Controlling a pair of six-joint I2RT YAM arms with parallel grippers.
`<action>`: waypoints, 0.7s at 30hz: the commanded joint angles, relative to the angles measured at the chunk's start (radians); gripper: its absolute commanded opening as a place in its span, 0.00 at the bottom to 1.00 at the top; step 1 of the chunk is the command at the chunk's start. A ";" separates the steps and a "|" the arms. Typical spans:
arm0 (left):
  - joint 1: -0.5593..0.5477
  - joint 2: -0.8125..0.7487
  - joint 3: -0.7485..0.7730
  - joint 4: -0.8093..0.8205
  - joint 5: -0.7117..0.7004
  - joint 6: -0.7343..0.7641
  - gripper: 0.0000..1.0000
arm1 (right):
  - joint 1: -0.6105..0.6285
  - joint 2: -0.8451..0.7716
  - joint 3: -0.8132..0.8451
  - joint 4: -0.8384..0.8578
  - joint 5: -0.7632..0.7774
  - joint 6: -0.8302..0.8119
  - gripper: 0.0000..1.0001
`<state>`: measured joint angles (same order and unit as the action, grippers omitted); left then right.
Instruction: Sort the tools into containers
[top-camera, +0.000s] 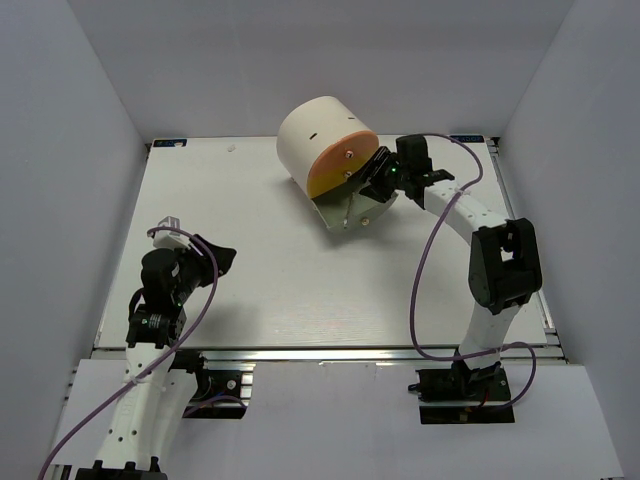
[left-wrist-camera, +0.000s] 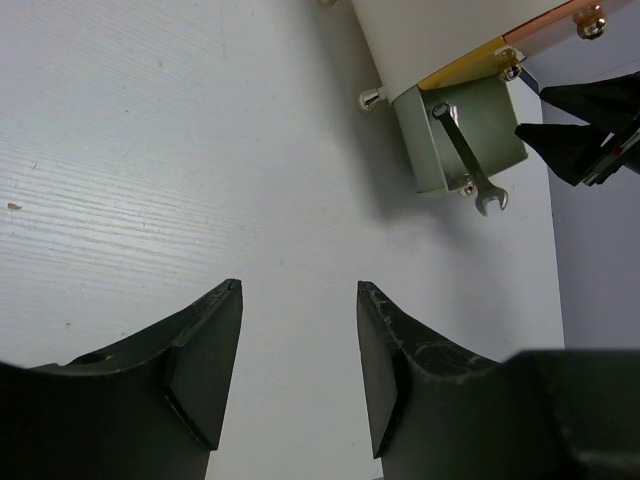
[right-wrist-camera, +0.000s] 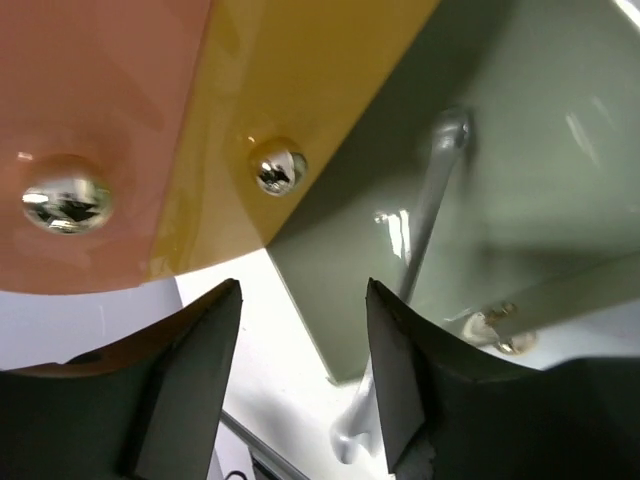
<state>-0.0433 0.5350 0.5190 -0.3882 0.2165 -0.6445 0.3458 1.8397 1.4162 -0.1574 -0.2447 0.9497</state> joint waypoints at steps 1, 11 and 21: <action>-0.003 -0.006 0.018 -0.001 -0.011 -0.003 0.59 | -0.007 0.001 0.044 0.071 0.015 0.026 0.59; -0.004 0.014 0.042 0.011 0.000 0.005 0.59 | -0.030 -0.066 0.023 0.347 -0.396 -0.256 0.00; -0.004 0.108 0.039 0.146 0.066 0.014 0.53 | 0.015 -0.126 0.047 -0.326 -0.533 -1.413 0.04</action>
<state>-0.0433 0.6132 0.5285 -0.3096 0.2443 -0.6434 0.3428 1.7477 1.4551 -0.2184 -0.7837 -0.0143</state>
